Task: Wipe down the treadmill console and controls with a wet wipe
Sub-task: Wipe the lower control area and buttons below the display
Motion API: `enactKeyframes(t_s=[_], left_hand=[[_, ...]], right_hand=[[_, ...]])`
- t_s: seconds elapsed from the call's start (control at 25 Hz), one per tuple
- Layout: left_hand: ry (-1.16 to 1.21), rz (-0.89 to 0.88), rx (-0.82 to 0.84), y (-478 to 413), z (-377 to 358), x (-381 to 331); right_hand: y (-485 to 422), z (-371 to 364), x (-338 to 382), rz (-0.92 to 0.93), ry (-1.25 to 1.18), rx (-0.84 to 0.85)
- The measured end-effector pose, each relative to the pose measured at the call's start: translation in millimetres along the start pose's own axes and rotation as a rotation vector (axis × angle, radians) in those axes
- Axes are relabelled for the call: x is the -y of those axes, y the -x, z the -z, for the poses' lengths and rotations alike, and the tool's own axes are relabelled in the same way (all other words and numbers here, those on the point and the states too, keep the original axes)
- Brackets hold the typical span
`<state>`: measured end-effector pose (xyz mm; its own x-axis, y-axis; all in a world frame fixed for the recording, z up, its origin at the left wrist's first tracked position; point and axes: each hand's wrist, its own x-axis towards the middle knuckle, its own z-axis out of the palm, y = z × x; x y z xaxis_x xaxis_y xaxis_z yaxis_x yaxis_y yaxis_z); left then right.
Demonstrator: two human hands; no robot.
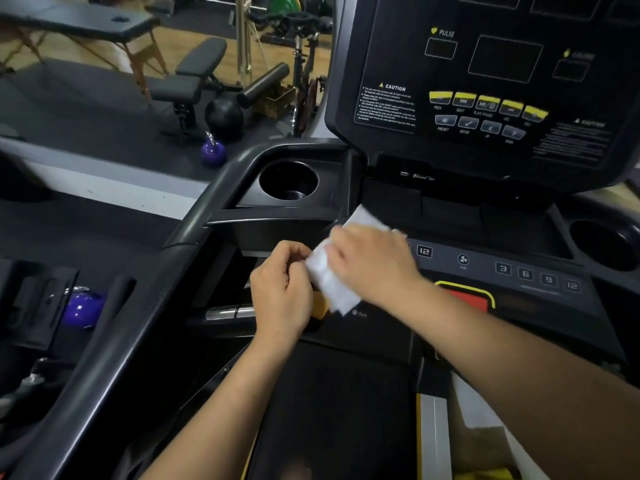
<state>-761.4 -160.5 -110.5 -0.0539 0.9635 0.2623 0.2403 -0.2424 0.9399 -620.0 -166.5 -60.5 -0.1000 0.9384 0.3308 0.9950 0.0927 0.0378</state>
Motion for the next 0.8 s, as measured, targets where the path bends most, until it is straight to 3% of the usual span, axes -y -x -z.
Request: enactKeyframes(t_s=[0.12,0.24,0.44,0.64,0.8], left_hand=[[0.104,0.082,-0.010,1.0,-0.2,-1.2],[0.114,0.064,-0.033,0.6,0.0,-3.4],[0.043,0.016,-0.056,0.2,2.5,-0.8],[0.178,0.120,-0.025,1.4,3.4,0.0],[0.174,0.103,-0.057,-0.6,1.4,0.4]], right_hand=[[-10.2,8.0,-35.2,-0.283,0.046,0.042],[17.4,7.5,-10.0,-0.180,0.214,0.037],[17.5,-2.1,35.7,0.095,0.140,0.065],[-3.2,7.7,-27.8,-0.283,0.213,0.055],[30.7,6.8,4.4,-0.151,0.139,-0.033]])
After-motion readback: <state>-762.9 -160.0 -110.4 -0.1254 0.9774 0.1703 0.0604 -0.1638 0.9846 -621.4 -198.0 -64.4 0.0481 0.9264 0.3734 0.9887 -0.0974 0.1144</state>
